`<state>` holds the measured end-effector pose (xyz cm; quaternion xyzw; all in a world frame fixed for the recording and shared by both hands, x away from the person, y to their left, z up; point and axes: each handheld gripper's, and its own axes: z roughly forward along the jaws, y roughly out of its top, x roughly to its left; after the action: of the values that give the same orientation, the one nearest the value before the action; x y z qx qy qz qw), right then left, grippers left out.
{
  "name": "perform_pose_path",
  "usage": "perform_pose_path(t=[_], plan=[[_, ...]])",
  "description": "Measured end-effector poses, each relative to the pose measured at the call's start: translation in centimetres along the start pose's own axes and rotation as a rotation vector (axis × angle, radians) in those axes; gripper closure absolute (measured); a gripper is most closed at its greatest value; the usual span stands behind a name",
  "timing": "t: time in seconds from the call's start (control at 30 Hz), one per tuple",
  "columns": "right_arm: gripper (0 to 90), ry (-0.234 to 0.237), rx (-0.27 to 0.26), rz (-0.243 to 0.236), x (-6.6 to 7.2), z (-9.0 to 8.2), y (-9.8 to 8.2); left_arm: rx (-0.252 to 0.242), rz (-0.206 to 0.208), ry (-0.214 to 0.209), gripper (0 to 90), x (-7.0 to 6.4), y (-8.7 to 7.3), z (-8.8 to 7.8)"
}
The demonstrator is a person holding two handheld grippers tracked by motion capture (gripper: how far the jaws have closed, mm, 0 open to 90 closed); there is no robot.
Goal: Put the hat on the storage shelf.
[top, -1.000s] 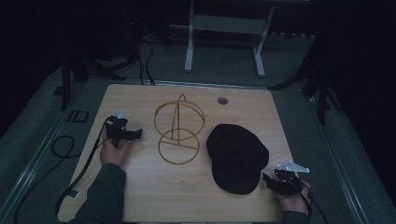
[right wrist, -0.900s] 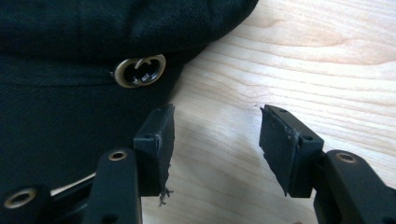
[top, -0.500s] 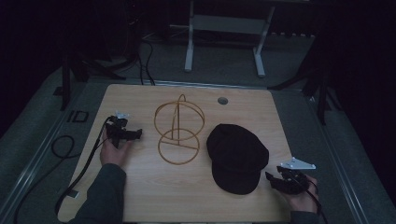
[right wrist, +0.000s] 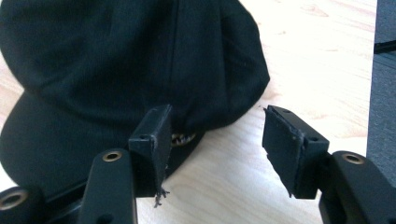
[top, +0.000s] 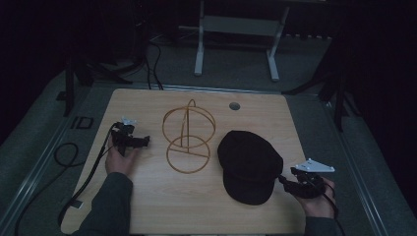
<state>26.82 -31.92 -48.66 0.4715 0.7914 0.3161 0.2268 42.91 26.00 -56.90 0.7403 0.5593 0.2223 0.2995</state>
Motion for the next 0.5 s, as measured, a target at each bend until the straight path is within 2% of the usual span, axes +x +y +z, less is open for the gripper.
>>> perform_pose_path(t=[0.13, 0.27, 0.5], plan=[[43.4, -0.008, -0.016, 0.033, -0.2, 0.5, 0.8, 0.000, 0.000, 0.000, 3.0, 0.0, 0.0, 0.0], [43.1, -0.019, -0.009, 0.060, -0.4, 1.8, 1.6, 0.000, 0.000, 0.000, 3.0, 0.0, 0.0, 0.0], [44.7, -0.070, 0.005, 0.128, -1.3, 3.6, 2.4, 0.002, 0.002, 0.000, 3.0, 0.0, 0.0, 0.0]])
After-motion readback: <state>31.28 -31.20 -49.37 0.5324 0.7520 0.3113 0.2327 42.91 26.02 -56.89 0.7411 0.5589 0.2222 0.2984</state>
